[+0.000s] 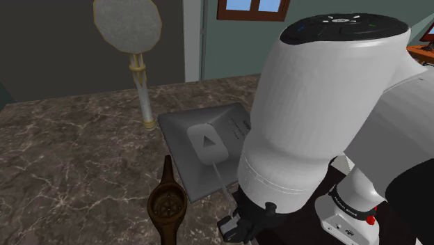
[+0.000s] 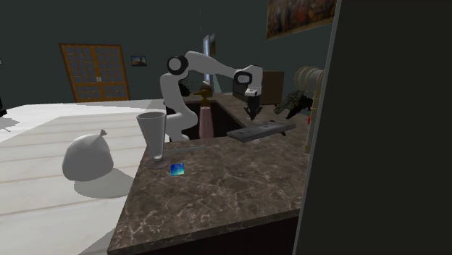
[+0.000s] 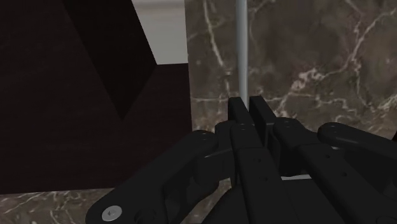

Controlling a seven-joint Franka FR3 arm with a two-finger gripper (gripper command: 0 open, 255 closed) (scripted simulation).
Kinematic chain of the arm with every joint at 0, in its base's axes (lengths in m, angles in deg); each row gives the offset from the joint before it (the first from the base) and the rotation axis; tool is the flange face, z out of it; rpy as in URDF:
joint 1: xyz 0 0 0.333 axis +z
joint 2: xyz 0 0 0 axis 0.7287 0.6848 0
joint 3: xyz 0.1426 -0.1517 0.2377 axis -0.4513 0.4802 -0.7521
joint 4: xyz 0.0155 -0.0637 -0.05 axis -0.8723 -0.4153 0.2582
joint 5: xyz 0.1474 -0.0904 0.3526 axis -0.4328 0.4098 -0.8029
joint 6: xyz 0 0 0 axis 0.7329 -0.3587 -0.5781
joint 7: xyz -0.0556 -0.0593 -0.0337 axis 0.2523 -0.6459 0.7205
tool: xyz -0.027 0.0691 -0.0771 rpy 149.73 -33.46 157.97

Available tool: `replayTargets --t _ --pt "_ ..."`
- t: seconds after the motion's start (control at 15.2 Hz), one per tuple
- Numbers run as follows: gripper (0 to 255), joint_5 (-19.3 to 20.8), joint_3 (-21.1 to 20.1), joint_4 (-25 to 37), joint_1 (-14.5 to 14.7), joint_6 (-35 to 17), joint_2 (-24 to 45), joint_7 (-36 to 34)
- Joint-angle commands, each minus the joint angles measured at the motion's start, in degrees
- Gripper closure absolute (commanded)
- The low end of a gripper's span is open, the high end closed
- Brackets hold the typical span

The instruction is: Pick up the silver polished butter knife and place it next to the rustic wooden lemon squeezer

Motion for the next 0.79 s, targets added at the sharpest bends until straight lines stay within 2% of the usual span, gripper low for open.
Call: replayTargets --t 0.0,0.59,0.66,0.73 --pt "255 0.0 -0.6 -1.1 -0.1 -1.6 0.5 -0.1" --pt "255 0.1 -0.9 -1.9 -0.1 -2.7 0.8 -0.2" --pt "0 0.1 -1.1 -1.9 -0.2 -2.7 0.9 -0.3" --pt "0 0.1 -0.9 -1.8 -0.1 -2.6 0.8 -0.2"
